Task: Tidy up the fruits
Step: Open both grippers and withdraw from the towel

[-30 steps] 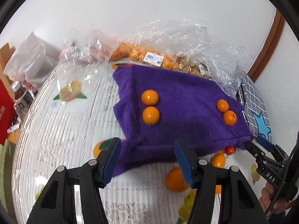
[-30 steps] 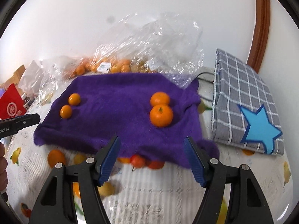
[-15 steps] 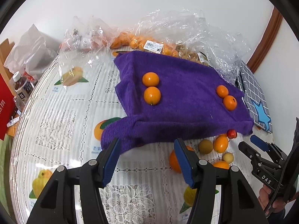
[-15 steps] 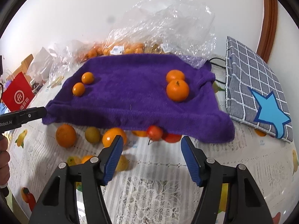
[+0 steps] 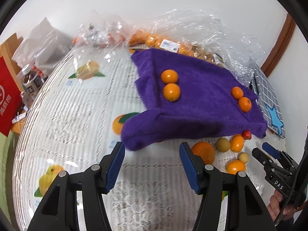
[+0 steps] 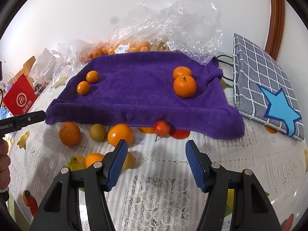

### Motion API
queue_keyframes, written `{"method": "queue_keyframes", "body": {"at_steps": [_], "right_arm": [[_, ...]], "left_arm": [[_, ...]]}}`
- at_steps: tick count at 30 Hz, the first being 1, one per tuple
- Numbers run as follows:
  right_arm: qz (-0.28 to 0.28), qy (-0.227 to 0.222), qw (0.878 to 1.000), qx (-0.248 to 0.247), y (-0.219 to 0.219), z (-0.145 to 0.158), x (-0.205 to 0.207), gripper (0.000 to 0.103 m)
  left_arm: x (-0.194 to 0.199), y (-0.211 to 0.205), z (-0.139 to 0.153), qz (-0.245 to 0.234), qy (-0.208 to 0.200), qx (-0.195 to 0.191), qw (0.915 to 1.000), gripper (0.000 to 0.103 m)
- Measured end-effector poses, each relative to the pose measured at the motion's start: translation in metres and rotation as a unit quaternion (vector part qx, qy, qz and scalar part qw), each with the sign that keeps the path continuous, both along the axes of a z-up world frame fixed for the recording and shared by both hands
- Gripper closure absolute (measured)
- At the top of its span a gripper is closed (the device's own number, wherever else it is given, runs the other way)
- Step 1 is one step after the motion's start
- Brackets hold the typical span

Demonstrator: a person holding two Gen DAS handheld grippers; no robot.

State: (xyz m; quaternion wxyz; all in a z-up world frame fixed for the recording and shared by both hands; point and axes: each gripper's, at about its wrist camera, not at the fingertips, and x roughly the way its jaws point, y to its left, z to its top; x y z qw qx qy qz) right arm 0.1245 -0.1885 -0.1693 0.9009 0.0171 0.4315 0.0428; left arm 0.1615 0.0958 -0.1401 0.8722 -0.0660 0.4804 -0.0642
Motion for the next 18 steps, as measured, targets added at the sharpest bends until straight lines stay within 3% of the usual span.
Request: {"method": "queue_keyframes", "body": {"at_steps": [18], "right_arm": [[0.047, 0.009, 0.999, 0.015, 0.020, -0.015, -0.007, 0.060]], "left_arm": [[-0.005, 0.011, -0.003, 0.009, 0.002, 0.015, 0.9999, 0.046]]}}
